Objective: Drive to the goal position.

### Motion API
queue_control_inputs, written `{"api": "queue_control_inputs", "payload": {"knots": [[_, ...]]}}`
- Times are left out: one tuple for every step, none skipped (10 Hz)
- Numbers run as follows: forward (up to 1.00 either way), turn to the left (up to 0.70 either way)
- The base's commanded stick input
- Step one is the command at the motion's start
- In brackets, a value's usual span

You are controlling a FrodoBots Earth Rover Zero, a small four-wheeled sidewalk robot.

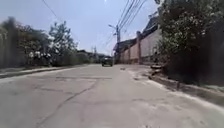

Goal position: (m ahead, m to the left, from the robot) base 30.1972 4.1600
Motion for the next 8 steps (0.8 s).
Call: {"api": "queue_control_inputs", "payload": {"knots": [[1.00,0.00],[1.00,0.00],[1.00,0.00],[1.00,0.00],[1.00,0.00],[1.00,0.00],[1.00,0.00],[1.00,0.00]]}}
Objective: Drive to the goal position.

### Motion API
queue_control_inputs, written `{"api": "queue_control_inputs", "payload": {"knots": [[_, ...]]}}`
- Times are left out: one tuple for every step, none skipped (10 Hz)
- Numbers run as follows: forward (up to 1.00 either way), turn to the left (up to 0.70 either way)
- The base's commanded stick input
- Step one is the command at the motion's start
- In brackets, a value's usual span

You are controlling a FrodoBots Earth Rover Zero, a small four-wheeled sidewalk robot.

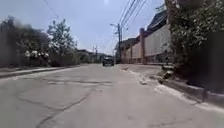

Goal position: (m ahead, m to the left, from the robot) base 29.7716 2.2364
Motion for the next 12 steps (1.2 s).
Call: {"api": "queue_control_inputs", "payload": {"knots": [[1.00,0.00],[1.00,0.00],[1.00,0.00],[1.00,0.00],[1.00,0.00],[1.00,0.00],[1.00,0.00],[1.00,0.00],[1.00,0.00],[1.00,0.00],[1.00,0.00],[1.00,0.00]]}}
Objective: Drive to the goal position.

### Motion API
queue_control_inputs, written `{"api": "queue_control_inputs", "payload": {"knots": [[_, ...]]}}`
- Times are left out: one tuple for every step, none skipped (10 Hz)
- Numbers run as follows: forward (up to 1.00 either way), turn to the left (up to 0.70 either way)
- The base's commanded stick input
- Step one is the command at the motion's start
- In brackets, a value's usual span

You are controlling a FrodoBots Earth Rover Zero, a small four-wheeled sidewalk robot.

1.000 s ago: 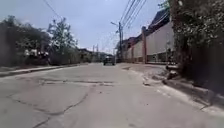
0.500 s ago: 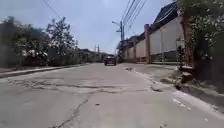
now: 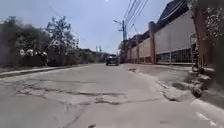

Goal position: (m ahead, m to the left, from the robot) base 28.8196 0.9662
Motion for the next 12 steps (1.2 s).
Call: {"api": "queue_control_inputs", "payload": {"knots": [[1.00,0.00],[1.00,0.00],[1.00,0.00],[1.00,0.00],[1.00,0.00],[1.00,0.00],[1.00,0.00],[1.00,0.00],[1.00,0.00],[1.00,0.00],[1.00,0.00],[1.00,0.00]]}}
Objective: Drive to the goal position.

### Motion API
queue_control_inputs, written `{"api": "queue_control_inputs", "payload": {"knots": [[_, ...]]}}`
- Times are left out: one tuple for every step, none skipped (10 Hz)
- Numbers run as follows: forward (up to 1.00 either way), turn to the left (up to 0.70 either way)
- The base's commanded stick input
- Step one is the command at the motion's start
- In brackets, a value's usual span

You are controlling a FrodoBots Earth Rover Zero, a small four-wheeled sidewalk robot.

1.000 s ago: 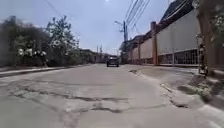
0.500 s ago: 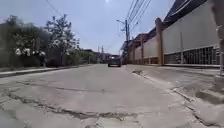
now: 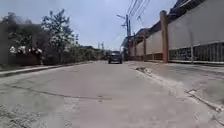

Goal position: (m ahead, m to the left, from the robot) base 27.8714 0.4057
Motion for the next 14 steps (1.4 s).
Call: {"api": "queue_control_inputs", "payload": {"knots": [[1.00,0.00],[1.00,0.00],[1.00,0.00],[1.00,0.00],[1.00,0.00],[1.00,0.00],[1.00,0.00],[1.00,0.00],[1.00,0.00],[1.00,0.00],[1.00,0.00],[1.00,0.00],[1.00,0.00],[1.00,0.00]]}}
